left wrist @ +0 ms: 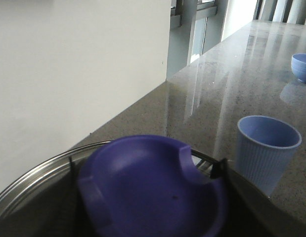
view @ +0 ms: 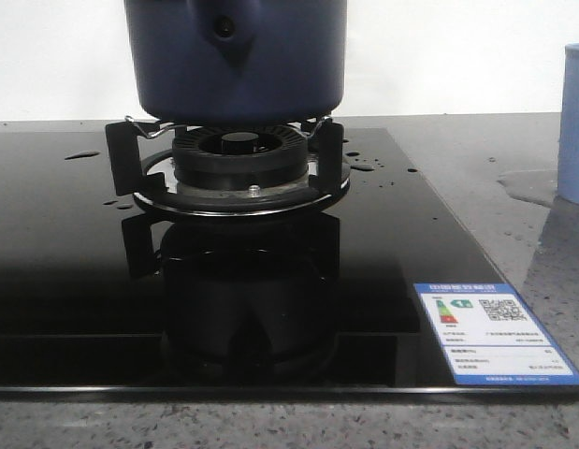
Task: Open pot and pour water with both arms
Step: 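Move the right gripper to the light-blue cup and grasp it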
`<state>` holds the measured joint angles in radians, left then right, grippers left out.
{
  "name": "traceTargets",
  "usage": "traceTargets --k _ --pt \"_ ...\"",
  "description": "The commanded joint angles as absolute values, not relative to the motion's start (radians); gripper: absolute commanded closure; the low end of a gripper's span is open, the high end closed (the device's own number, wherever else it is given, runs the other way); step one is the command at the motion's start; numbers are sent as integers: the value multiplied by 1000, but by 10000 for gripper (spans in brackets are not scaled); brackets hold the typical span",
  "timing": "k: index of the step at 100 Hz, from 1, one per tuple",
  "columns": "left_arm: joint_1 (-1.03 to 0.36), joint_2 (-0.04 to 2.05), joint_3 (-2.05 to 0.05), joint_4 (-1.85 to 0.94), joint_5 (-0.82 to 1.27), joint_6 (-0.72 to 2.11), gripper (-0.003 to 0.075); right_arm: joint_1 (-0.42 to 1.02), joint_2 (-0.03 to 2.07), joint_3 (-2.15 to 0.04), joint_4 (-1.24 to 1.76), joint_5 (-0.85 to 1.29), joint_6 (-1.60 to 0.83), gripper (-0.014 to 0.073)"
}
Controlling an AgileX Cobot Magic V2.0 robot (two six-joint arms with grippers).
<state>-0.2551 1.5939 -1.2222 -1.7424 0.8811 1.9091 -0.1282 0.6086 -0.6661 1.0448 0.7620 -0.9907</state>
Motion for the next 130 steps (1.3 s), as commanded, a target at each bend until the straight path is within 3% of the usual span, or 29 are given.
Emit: traceTargets --k 1,48,74,130 --pt "-228 1492 -1255 -1863 932 1878 442 -127 616 -698 1097 682 -1000 -62" --pt "-65 1267 -1222 -1708 926 1714 441 -127 616 -732 953 444 -1000 -62" --pt "-60 1203 -1163 -1703 926 1714 441 -127 616 -684 878 294 -998 -62" --pt "-62 1199 -1152 -1715 930 1714 441 -101 651 -443 1044 224 -998 -62"
